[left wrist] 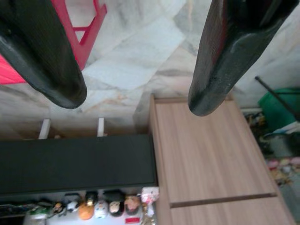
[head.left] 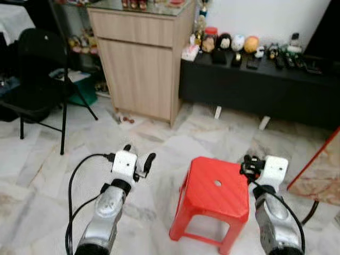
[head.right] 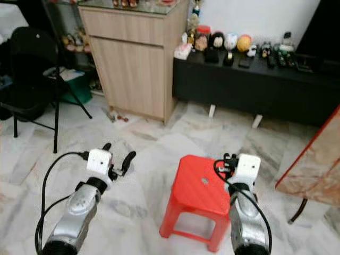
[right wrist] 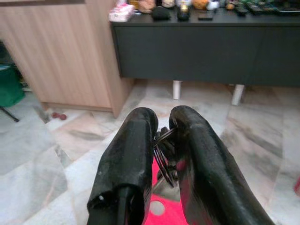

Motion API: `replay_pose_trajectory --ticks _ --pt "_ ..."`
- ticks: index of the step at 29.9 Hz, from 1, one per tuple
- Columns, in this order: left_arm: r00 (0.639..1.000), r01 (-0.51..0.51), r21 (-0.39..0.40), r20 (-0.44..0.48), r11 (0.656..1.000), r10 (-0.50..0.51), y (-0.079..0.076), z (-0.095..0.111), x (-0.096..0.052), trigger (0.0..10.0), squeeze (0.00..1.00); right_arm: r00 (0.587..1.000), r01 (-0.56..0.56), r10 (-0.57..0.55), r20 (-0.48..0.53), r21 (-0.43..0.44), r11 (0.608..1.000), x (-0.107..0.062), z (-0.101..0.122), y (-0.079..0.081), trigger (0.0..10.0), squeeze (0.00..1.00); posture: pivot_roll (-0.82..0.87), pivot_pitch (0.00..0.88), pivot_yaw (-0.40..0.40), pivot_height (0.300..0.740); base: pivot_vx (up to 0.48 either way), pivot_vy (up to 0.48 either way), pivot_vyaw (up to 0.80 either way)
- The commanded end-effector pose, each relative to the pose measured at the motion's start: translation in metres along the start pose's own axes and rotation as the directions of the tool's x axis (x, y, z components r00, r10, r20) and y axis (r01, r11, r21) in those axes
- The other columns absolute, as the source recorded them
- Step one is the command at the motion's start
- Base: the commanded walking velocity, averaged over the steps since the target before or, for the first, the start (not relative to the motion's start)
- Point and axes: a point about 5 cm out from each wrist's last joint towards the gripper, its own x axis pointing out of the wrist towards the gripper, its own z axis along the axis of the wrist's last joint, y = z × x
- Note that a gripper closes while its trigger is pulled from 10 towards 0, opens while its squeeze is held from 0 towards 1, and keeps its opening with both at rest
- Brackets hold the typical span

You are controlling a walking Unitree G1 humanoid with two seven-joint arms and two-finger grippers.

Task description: Hang keys on a hook

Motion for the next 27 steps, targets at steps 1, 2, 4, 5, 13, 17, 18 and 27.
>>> replay_pose_trajectory --ticks 1,2,4,5,13,17,18,27 --pt "1.0 0.014 -0.003 0.021 1.0 -0.014 -0.0024 0.0062 0.003 10.0 0.0 1.0 0.001 -0.001 0.023 0.0 1.0 0.0036 0.0088 0.0008 10.0 0.0 0.01 0.019 -0.017 0.74 0.0 -0.334 0.0" --pt "1.0 0.016 -0.004 0.022 1.0 -0.016 -0.0029 0.0064 0.003 10.0 0.0 1.0 0.003 -0.003 0.022 0.002 1.0 0.0038 0.0091 0.0008 10.0 0.0 0.01 0.02 -0.018 0.74 0.0 -0.326 0.0" --pt "1.0 0.018 -0.003 0.023 1.0 -0.018 -0.0032 0.0064 0.0029 10.0 0.0 1.0 0.006 -0.006 0.021 0.007 1.0 0.0039 0.0092 0.0009 10.0 0.0 0.01 0.02 -0.018 0.74 0.0 -0.326 0.0" --pt "1.0 0.02 -0.003 0.022 1.0 -0.02 -0.0038 0.0065 0.0028 10.0 0.0 1.0 0.014 -0.014 0.016 0.019 1.0 0.004 0.0092 0.0007 10.0 0.0 0.01 0.022 -0.018 0.74 0.0 -0.326 0.0" --pt "0.999 0.024 -0.003 0.023 1.0 -0.024 -0.0038 0.0067 0.0022 10.0 0.0 1.0 0.02 -0.02 -0.005 0.048 0.999 0.0037 0.0065 0.0019 10.0 0.0 0.01 0.023 -0.021 0.74 0.0 -0.328 -0.4" --pt "0.999 0.027 -0.003 0.023 1.0 -0.027 -0.0044 0.007 0.0023 10.0 0.0 1.0 0.019 -0.018 -0.01 0.047 0.999 0.0034 0.0063 0.0031 10.0 0.0 0.01 0.023 -0.021 0.74 0.0 -0.327 -0.79" --pt "0.999 0.027 -0.003 0.023 1.0 -0.027 -0.0046 0.007 0.0023 10.0 0.0 1.0 0.018 -0.018 -0.01 0.047 0.999 0.0032 0.0062 0.0032 10.0 0.0 0.01 0.023 -0.021 0.74 0.0 -0.326 -0.79" --pt "0.999 0.037 -0.005 0.022 0.999 -0.037 -0.0057 0.0079 0.0025 10.0 0.0 1.0 0.006 -0.005 -0.014 0.026 1.0 0.0027 0.0074 0.0048 10.0 0.0 0.01 0.027 -0.022 0.74 0.0 -0.33 -0.79"
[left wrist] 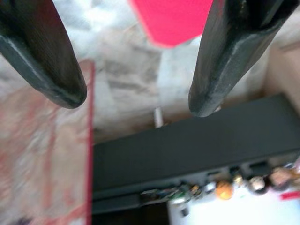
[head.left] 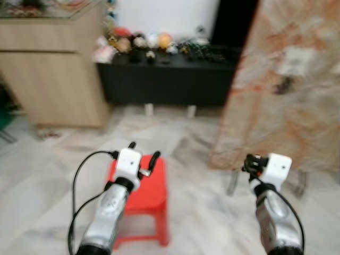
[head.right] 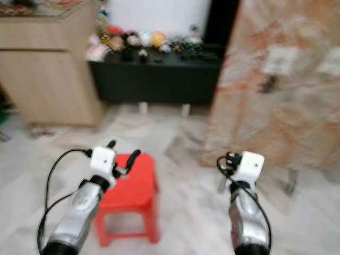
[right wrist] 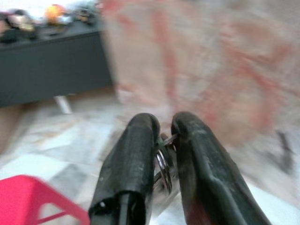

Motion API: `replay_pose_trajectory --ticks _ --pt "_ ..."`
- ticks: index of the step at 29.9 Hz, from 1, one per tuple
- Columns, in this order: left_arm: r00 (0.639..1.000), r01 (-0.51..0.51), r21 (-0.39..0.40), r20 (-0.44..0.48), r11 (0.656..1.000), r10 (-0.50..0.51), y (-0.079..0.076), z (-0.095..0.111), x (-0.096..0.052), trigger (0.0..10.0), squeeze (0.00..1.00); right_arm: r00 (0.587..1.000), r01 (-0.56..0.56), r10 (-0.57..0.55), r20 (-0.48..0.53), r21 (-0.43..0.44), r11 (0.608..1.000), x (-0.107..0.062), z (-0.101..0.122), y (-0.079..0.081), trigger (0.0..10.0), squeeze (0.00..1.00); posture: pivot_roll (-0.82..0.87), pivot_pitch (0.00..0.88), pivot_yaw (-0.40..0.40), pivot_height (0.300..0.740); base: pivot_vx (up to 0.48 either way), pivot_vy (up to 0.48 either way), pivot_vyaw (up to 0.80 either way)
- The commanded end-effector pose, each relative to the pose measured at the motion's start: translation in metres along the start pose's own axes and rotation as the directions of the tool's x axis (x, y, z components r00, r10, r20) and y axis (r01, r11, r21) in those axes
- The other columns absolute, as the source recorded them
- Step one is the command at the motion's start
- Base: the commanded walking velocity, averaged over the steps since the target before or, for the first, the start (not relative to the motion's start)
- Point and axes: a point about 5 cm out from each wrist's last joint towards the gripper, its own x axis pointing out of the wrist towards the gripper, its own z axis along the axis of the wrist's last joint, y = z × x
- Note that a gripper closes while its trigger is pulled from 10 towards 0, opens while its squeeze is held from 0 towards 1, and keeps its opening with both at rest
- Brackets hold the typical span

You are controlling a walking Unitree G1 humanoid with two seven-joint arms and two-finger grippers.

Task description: Hang keys on a hook

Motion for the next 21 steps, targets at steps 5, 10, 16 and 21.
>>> replay_pose_trajectory --ticks 5,10,16,21 --pt "1.0 0.027 -0.009 0.016 1.0 -0.027 -0.006 0.006 0.003 10.0 0.0 0.999 -0.035 0.036 0.016 -0.041 0.999 0.004 0.011 0.005 10.0 0.0 0.01 0.026 -0.021 0.74 0.0 -0.329 -0.16" --pt "0.998 0.051 -0.002 0.027 0.999 -0.051 -0.008 0.011 0.007 10.0 0.0 0.997 -0.082 0.083 0.007 -0.102 0.991 0.007 0.016 0.009 10.0 0.0 0.01 0.023 -0.021 0.74 0.0 -0.328 0.0" --pt "0.997 0.064 0.003 0.035 0.998 -0.064 -0.011 0.014 0.008 10.0 0.0 0.99 -0.132 0.138 0.031 -0.15 0.98 0.008 0.027 0.018 10.0 0.0 0.01 0.018 -0.02 0.74 0.0 -0.329 0.4" --pt "0.997 0.07 0.003 0.037 0.998 -0.07 -0.012 0.015 0.009 10.0 0.0 0.988 -0.145 0.15 0.031 -0.134 0.98 0.009 0.028 0.022 10.0 0.0 0.01 0.014 -0.019 0.74 0.0 -0.328 0.38"
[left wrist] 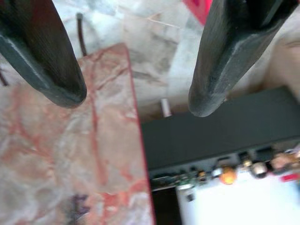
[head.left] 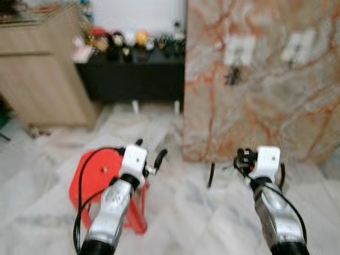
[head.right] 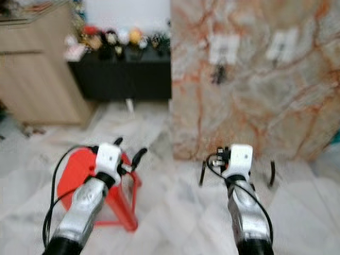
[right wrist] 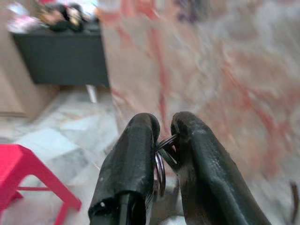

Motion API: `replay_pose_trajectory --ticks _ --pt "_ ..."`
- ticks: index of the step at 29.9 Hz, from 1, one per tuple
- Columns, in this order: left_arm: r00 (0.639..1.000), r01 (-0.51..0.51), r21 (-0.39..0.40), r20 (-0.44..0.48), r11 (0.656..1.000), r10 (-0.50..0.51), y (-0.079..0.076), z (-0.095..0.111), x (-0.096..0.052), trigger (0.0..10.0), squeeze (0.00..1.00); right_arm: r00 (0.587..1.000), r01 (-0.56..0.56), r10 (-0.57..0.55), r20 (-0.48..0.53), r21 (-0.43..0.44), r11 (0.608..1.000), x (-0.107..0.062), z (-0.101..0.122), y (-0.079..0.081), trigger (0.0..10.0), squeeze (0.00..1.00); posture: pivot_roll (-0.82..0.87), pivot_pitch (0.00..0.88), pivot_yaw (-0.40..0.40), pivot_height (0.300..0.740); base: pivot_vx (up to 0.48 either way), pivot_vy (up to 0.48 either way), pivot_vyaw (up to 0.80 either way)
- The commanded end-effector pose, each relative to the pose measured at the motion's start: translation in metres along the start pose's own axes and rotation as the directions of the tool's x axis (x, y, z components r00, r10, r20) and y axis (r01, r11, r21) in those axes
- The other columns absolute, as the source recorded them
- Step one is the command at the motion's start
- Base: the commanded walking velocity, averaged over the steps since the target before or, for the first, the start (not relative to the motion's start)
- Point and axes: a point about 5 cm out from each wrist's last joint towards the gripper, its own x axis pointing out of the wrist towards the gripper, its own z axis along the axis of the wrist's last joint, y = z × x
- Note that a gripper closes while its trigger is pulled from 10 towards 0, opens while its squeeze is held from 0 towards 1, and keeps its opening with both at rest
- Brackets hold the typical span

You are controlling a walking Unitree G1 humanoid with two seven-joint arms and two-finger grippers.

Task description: Hang keys on a hook

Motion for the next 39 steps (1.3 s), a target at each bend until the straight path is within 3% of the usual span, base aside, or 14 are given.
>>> replay_pose_trajectory --ticks 1,16,22,27,28,29,31,36,39 --pt "1.0 0.002 0.001 -0.006 1.0 -0.002 0.002 0.001 0.0 10.0 0.0 1.0 -0.017 0.017 0.011 0.01 1.0 0.002 0.005 0.005 10.0 0.0 0.01 0.014 -0.019 0.74 0.0 -0.322 0.0" --pt "0.999 0.035 0.002 0.001 0.999 -0.035 0.0 0.003 -0.003 10.0 0.0 1.0 -0.003 0.003 0.005 0.045 0.999 0.001 0.006 0.008 10.0 0.0 0.02 0.0 -0.019 0.74 0.0 -0.32 0.0" --pt "0.999 0.048 0.004 -0.014 0.999 -0.048 0.001 0.002 -0.005 10.0 0.0 1.0 -0.016 0.016 0.003 0.047 0.999 0.003 0.008 0.011 10.0 0.0 0.03 0.004 -0.021 0.74 0.0 0.0 0.0" --pt "0.993 0.12 0.005 -0.024 0.993 -0.119 -0.002 0.004 -0.008 10.0 0.0 0.998 -0.065 0.064 0.017 0.029 0.997 0.004 0.015 0.014 10.0 0.0 0.01 0.004 -0.014 0.74 0.0 0.0 0.0" --pt "0.98 0.197 0.021 -0.028 0.98 -0.196 -0.006 0.007 -0.01 10.0 0.0 0.994 -0.105 0.105 0.025 -0.001 0.994 0.005 0.022 0.014 10.0 0.0 0.0 0.002 -0.011 0.74 0.0 0.0 0.0" --pt "0.98 0.197 0.021 -0.028 0.98 -0.196 -0.006 0.007 -0.01 10.0 0.0 0.994 -0.105 0.105 0.025 -0.001 0.994 0.005 0.022 0.014 10.0 0.0 0.0 0.002 -0.011 0.74 0.0 0.0 0.0" --pt "0.955 0.296 0.033 -0.033 0.954 -0.295 -0.008 0.013 -0.011 10.0 0.0 0.984 -0.176 0.178 0.031 -0.05 0.983 0.007 0.031 0.014 10.0 0.0 0.0 0.0 -0.011 0.74 0.0 0.0 0.0" --pt "0.905 0.426 0.041 -0.028 0.904 -0.425 -0.015 0.023 -0.012 10.0 0.0 0.953 -0.297 0.3 0.034 -0.059 0.953 0.007 0.042 0.02 10.0 0.0 0.01 0.0 -0.017 0.74 0.0 0.0 0.0" --pt "0.86 0.511 0.024 -0.012 0.859 -0.511 -0.024 0.031 -0.012 10.0 0.0 0.936 -0.345 0.351 0.037 -0.113 0.932 0.006 0.05 0.022 10.0 0.0 0.0 0.0 -0.015 0.74 0.0 0.0 0.0"
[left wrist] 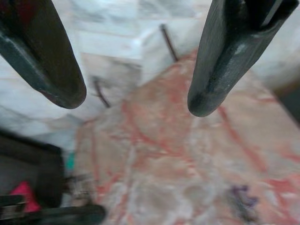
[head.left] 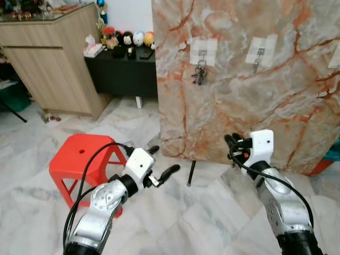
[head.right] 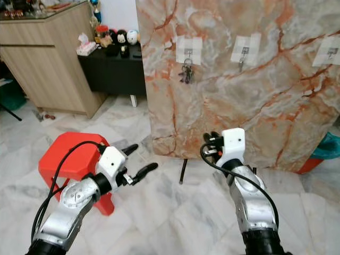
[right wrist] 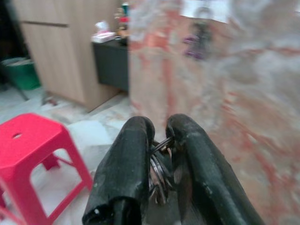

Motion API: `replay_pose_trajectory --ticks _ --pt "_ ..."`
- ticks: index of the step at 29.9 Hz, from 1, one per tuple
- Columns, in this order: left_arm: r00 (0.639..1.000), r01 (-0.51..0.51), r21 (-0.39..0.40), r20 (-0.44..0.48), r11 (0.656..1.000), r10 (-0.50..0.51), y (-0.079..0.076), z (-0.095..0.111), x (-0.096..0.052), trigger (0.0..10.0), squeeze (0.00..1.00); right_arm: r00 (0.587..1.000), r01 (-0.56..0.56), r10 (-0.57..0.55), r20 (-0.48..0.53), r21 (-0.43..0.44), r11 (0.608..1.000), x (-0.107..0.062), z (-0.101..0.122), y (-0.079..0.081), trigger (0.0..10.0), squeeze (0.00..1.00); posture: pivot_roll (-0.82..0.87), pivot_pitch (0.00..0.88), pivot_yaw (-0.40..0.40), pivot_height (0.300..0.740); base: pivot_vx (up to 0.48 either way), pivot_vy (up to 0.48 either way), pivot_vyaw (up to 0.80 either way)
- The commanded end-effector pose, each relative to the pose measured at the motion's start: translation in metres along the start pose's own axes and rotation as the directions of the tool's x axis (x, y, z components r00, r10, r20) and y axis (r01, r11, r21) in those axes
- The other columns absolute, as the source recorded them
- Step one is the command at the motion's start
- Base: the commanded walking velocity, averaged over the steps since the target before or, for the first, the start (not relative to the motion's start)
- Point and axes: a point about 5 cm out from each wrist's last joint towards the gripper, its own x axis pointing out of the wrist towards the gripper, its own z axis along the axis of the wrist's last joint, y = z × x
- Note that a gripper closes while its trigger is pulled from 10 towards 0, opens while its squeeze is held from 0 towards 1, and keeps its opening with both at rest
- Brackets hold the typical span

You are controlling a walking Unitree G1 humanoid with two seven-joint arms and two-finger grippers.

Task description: Hang keys on a hook

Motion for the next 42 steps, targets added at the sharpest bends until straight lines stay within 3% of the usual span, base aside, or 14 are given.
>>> replay_pose_trajectory --ticks 1,4,8,15,19,20,23,24,25,26,27,29,36,42 --pt "0.997 0.073 0.007 0.031 0.997 -0.074 -0.006 0.012 0.005 10.0 0.0 0.999 -0.036 0.037 0.028 -0.037 0.999 0.001 0.013 0.001 10.0 0.0 0.0 0.0 -0.014 0.74 0.0 0.0 0.0" --pt "0.983 0.176 0.001 0.054 0.984 -0.176 -0.021 0.022 0.011 10.0 0.0 0.997 -0.064 0.066 0.027 -0.062 0.996 -0.002 0.019 0.002 10.0 0.0 0.0 0.0 -0.01 0.74 0.0 0.0 0.0" --pt "0.959 0.276 -0.003 0.067 0.961 -0.275 -0.035 0.029 0.02 10.0 0.0 0.994 -0.087 0.085 0.061 0.023 0.996 -0.004 0.023 0.005 10.0 0.0 -0.01 0.0 -0.005 0.74 0.0 0.0 0.0" --pt "0.951 0.305 -0.011 0.061 0.952 -0.304 -0.04 0.031 0.022 10.0 0.0 0.987 -0.147 0.145 0.067 0.022 0.989 -0.005 0.023 0.013 10.0 0.0 0.0 0.0 -0.005 0.74 0.0 0.0 0.0" --pt "0.988 0.153 -0.024 0.032 0.988 -0.152 -0.026 0.021 0.018 10.0 0.0 0.994 -0.1 0.098 0.041 0.035 0.994 -0.005 0.016 0.01 10.0 0.0 0.0 0.0 -0.007 0.74 0.0 0.0 0.0" --pt "1.0 0.015 -0.048 0.008 0.999 -0.015 -0.015 0.012 0.013 10.0 0.0 0.998 -0.065 0.064 0.025 0.043 0.997 -0.005 0.013 0.008 10.0 0.0 0.0 0.0 -0.007 0.74 0.0 0.0 0.0" --pt "0.976 -0.216 -0.094 -0.052 0.972 0.212 0.003 -0.004 0.0 10.0 0.0 0.998 0.063 -0.061 -0.023 0.055 0.996 -0.006 0.004 -0.001 10.0 0.0 0.01 0.0 -0.008 0.74 0.0 0.0 0.0" --pt "0.976 -0.216 -0.094 -0.052 0.972 0.212 0.003 -0.004 0.0 10.0 0.0 0.998 0.063 -0.061 -0.023 0.055 0.996 -0.006 0.004 -0.001 10.0 0.0 0.01 0.0 -0.008 0.74 0.0 0.0 0.0" --pt "0.93 -0.361 -0.109 -0.118 0.926 0.348 0.013 -0.019 -0.014 10.0 0.0 0.982 0.182 -0.177 -0.06 0.081 0.98 -0.008 -0.006 -0.009 10.0 0.0 0.01 0.0 -0.011 0.74 0.0 0.0 0.0" --pt "0.9 -0.427 -0.109 -0.154 0.898 0.409 0.017 -0.027 -0.022 10.0 0.0 0.973 0.226 -0.219 -0.074 0.103 0.969 -0.01 -0.013 -0.012 10.0 0.0 0.01 0.0 -0.011 0.74 0.0 0.0 0.0" --pt "0.9 -0.427 -0.109 -0.154 0.898 0.409 0.017 -0.027 -0.022 10.0 0.0 0.973 0.226 -0.219 -0.074 0.103 0.969 -0.01 -0.013 -0.012 10.0 0.0 0.01 0.0 -0.011 0.74 0.0 0.0 0.0" --pt "0.821 -0.561 -0.114 -0.206 0.82 0.533 0.025 -0.042 -0.036 10.0 0.0 0.943 0.327 -0.314 -0.112 0.139 0.935 -0.018 -0.033 -0.016 10.0 0.0 0.01 0.0 -0.015 0.74 0.0 0.0 0.0" --pt "0.75 -0.659 -0.136 -0.183 0.739 0.635 0.035 -0.039 -0.046 10.0 0.0 0.912 0.402 -0.375 -0.167 0.176 0.899 -0.045 -0.065 -0.012 10.0 0.0 0.01 0.0 -0.013 0.74 0.0 0.0 0.0" --pt "0.746 -0.665 -0.151 -0.188 0.732 0.639 0.031 -0.044 -0.048 10.0 0.0 0.899 0.428 -0.401 -0.177 0.159 0.89 -0.051 -0.068 -0.014 10.0 0.0 0.0 0.0 -0.007 0.74 0.0 0.0 0.0"
